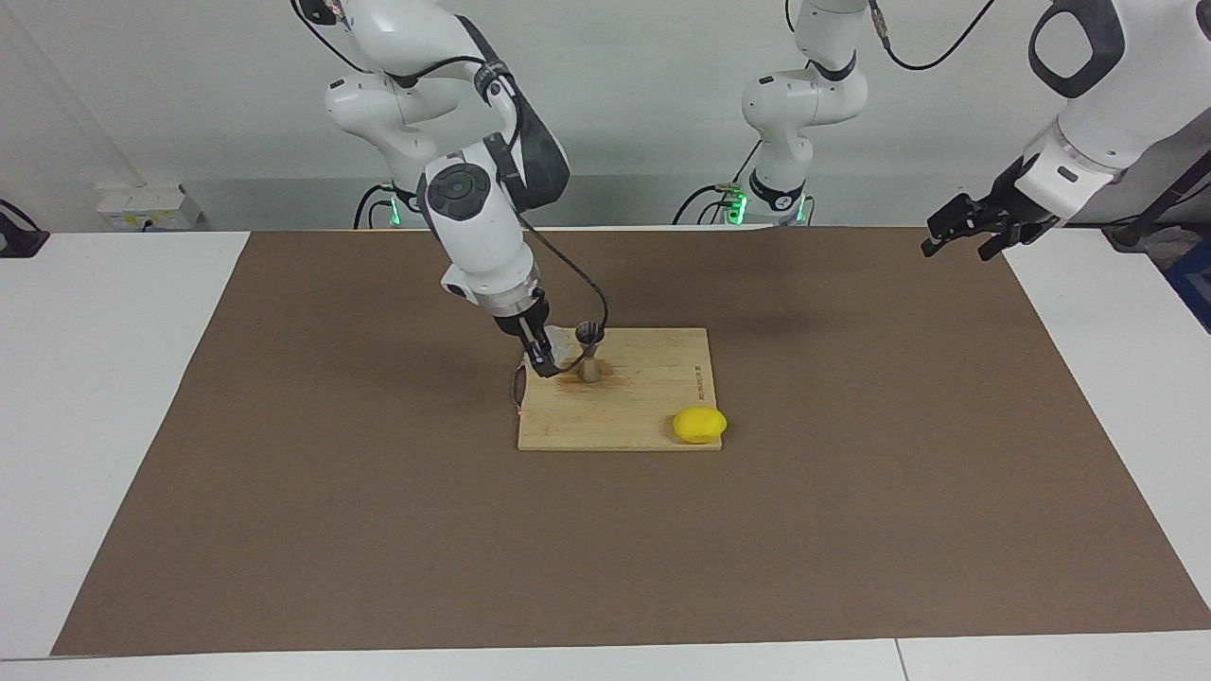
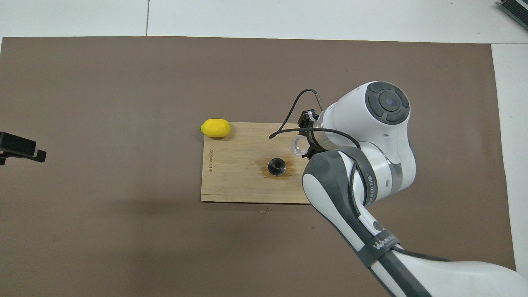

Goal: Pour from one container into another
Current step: 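Lift the clear glass with the right gripper and carry it above the dark cup, then tilt the clear glass over the dark cup with the right gripper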

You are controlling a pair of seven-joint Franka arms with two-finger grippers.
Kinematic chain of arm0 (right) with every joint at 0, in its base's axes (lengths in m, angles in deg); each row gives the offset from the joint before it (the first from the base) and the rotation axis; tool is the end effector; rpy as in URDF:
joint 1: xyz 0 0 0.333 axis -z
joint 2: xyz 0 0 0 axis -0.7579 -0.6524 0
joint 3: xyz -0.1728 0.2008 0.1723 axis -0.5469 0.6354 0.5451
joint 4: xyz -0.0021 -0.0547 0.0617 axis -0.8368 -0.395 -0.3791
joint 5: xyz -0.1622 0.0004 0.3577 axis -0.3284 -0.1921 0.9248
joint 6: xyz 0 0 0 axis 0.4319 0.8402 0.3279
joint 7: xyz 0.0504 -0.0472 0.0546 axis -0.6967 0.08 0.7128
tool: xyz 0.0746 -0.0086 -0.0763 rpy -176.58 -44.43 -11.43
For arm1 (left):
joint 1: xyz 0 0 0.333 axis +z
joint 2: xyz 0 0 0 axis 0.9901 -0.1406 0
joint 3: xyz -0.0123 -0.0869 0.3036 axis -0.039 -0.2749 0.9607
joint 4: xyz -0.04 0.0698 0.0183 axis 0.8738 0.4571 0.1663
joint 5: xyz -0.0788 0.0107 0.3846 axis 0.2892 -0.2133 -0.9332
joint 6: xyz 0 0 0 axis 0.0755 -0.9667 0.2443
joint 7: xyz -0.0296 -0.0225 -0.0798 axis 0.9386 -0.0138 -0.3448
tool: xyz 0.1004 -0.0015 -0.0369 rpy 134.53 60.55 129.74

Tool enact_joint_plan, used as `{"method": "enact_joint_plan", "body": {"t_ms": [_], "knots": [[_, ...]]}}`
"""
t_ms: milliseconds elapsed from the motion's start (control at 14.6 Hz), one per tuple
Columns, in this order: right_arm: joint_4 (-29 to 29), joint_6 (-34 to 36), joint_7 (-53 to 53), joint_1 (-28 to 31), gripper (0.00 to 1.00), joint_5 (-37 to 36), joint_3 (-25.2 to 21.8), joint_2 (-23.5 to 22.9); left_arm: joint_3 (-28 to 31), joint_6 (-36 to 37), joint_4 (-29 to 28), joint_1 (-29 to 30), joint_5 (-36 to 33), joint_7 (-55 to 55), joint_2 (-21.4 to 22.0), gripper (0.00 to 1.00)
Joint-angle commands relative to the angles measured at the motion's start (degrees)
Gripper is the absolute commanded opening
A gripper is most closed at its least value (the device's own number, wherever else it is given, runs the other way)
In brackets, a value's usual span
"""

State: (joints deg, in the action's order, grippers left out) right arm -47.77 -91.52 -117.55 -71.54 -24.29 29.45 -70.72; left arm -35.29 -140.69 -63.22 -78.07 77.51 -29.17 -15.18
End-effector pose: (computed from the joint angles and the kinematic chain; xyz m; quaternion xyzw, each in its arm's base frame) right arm 0.5677 0.2706 0.4166 -0.7967 0.5973 0.0602 0.0705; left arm 0.5398 0.0369 0.5887 0.9961 -0.0209 -0.0523 0.0686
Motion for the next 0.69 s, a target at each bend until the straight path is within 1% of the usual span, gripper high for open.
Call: {"method": "enact_joint_plan", "body": {"t_ms": [0,206,344,412,618], "knots": [[-0.3,-0.7,-3.4,-0.9,0.00,-4.2,0.1,0.5,0.3,-2.5,-0.3,-2.3,-2.2,-1.2,0.6,1.00],[-0.3,-0.7,-4.4,-2.3,0.00,-6.3,0.0,0.6,0.5,-3.3,-0.6,-2.6,-2.4,-1.3,0.6,1.00],[-0.4,-0.7,-5.1,-2.5,0.00,-7.2,0.0,0.7,0.3,-3.4,-0.5,-3.0,-6.5,-1.3,0.6,1.00],[-0.5,-0.6,-5.2,-3.2,0.00,-8.6,0.1,0.7,0.3,-3.2,-0.6,-3.8,-7.4,-1.3,0.6,1.00],[-0.7,-0.2,-5.3,-4.3,0.00,-11.6,0.0,1.0,0.4,-3.3,-0.6,-3.8,-7.4,-1.3,0.7,1.00]]}}
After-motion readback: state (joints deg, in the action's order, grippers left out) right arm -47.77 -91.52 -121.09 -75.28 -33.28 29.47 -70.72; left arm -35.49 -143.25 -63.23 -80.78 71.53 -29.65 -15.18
